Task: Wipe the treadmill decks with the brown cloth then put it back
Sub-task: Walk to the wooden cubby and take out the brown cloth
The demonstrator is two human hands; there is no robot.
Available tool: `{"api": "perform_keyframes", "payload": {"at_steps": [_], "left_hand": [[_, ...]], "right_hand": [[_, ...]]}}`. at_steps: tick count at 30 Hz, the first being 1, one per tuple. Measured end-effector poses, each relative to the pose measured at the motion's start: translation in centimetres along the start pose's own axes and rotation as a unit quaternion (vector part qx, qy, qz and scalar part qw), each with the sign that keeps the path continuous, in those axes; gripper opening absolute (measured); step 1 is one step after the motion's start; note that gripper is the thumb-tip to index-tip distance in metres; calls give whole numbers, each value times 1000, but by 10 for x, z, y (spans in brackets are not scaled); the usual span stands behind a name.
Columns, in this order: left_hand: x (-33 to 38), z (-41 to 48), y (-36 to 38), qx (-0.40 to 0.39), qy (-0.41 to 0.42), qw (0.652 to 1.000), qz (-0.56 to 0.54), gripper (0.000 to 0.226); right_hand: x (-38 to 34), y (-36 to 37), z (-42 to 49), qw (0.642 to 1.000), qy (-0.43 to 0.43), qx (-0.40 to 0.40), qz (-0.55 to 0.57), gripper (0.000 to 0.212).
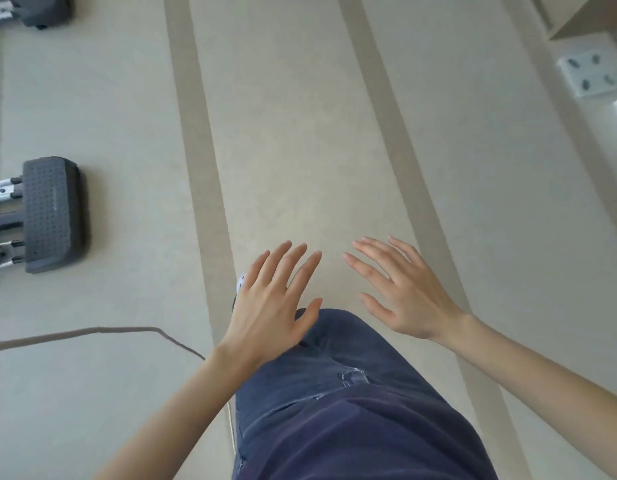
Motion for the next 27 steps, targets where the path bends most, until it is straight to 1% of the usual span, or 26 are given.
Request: {"api": "perform_keyframes", "payload": {"at_steps": [6,11,16,22,27], "left_hand": [[51,66,7,-27,119,992,22,54],[90,128,25,-50,214,974,52,54],[136,201,46,-64,299,950,66,53],[219,300,62,-68,330,940,61,53],[295,381,68,-68,324,943,38,54]], "right_hand": [[45,-25,-53,994,108,35,-3,51],[92,-32,-90,975,205,82,-15,51],[155,-34,-119,955,277,98,-36,50],[259,-61,-155,943,309,112,-51,48],[360,-96,-182,937,330,101,-51,50]]}}
Point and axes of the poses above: each hand's wrist, its own z-axis towards the middle knuckle, its own y-axis out of the palm, x = y × z, the point moved 1 cm from there along z, towards the middle knuckle
